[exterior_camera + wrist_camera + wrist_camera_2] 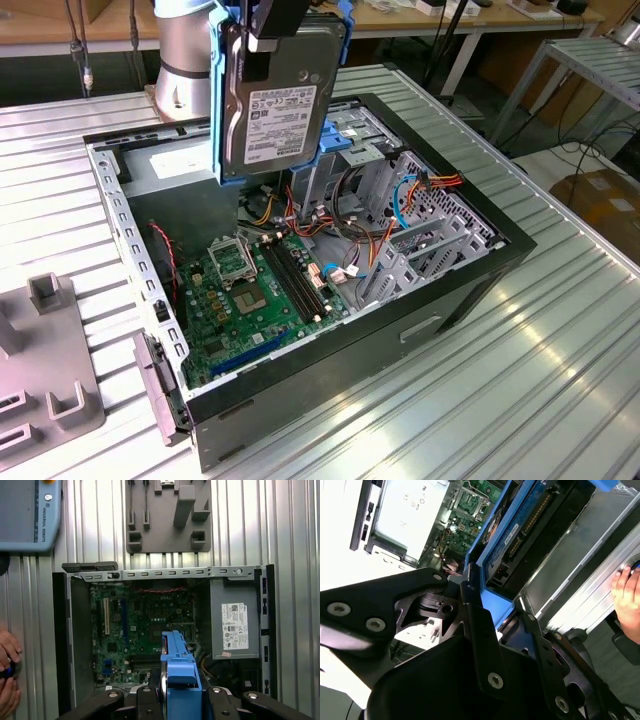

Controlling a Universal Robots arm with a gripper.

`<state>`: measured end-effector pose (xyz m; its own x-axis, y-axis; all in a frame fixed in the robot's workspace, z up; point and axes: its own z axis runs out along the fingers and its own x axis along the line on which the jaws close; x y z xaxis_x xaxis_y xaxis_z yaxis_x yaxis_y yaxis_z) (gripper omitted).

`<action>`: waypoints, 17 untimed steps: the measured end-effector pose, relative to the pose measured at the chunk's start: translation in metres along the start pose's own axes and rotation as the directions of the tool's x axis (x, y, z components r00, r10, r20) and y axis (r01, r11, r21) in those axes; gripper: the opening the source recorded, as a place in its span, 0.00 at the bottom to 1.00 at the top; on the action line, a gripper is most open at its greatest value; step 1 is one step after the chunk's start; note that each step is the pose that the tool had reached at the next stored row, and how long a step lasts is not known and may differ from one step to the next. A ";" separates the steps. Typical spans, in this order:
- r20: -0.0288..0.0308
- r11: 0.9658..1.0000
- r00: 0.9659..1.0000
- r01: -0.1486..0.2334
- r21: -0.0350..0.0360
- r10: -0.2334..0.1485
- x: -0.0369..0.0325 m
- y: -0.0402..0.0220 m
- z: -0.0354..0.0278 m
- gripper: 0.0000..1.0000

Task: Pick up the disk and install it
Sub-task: 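Insert the disk into the insertion slot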

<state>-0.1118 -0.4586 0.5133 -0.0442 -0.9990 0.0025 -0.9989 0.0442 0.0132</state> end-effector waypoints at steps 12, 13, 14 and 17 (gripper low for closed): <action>0.000 1.000 1.000 0.000 0.000 0.000 0.0108 -0.0089 0.0000 0.37; 0.000 1.000 1.000 0.000 0.000 0.000 0.0114 -0.0094 0.0000 0.37; 0.000 1.000 1.000 0.000 0.000 0.000 0.0121 -0.0100 0.0000 0.37; 0.000 1.000 1.000 0.000 0.000 0.000 0.0143 -0.0122 0.0000 0.37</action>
<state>-0.1002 -0.4734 0.5132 -0.0441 -0.9990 0.0025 -0.9989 0.0442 0.0133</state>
